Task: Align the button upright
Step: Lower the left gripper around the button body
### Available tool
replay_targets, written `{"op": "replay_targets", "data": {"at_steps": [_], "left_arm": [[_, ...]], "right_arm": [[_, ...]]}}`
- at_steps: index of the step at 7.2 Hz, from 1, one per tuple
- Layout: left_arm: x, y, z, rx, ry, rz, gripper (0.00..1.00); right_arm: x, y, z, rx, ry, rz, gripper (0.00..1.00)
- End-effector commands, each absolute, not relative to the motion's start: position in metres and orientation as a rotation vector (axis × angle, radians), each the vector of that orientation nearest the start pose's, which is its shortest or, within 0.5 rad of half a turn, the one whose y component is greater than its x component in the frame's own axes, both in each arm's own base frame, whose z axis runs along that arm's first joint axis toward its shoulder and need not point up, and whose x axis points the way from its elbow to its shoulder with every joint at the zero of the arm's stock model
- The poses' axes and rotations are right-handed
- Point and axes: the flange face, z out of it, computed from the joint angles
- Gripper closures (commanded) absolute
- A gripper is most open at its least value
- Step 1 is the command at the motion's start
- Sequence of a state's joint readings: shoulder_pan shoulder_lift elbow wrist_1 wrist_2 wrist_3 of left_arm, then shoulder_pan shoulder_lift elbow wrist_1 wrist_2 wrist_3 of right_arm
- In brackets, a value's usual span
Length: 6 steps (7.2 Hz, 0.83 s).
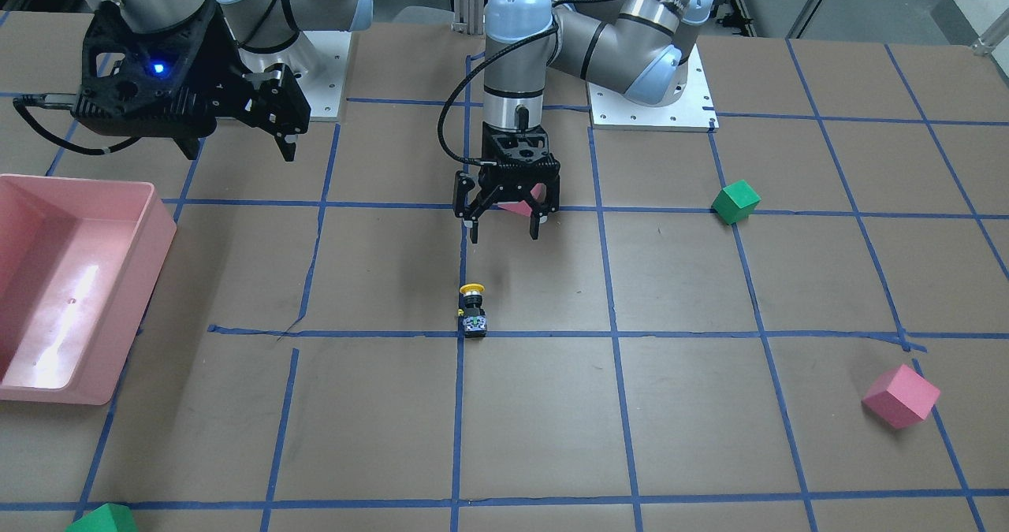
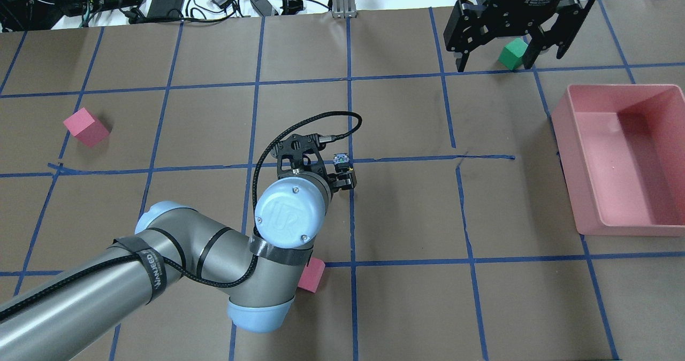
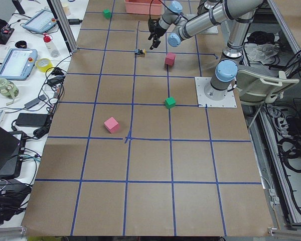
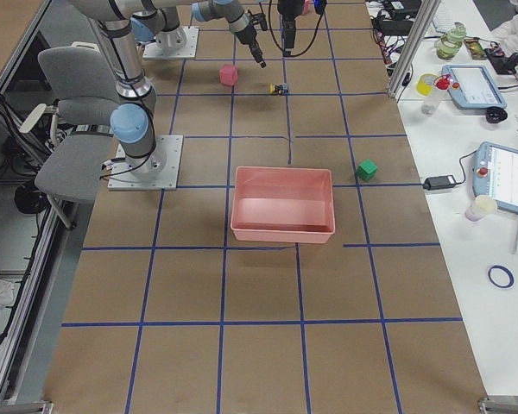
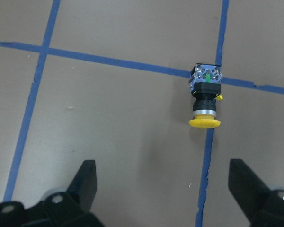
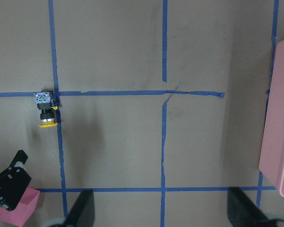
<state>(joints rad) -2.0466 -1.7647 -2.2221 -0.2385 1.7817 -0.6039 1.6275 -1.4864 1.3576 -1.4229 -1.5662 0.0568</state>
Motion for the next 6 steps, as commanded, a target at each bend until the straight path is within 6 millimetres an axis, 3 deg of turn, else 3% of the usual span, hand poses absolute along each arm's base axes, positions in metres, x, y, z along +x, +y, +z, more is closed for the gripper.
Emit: {"op": "replay_targets", "data": {"at_steps": [1, 5, 6], "left_arm": [[-0.339, -0.370, 0.211, -0.226, 3.047, -0.885, 0.05], [-0.358, -0.362, 0.175, -0.270, 2.988, -1.077, 0.04], [-0.358, -0.363, 0.168, -0.275, 2.982, -1.126, 0.00]], "right_arm": [[0.163, -0.514, 0.534, 0.000, 3.138, 0.032, 0.00], [0.163, -0.512, 0.526, -0.009, 3.137, 0.053, 0.00], [0.163, -0.512, 0.527, -0.009, 3.135, 0.051, 0.00]]}}
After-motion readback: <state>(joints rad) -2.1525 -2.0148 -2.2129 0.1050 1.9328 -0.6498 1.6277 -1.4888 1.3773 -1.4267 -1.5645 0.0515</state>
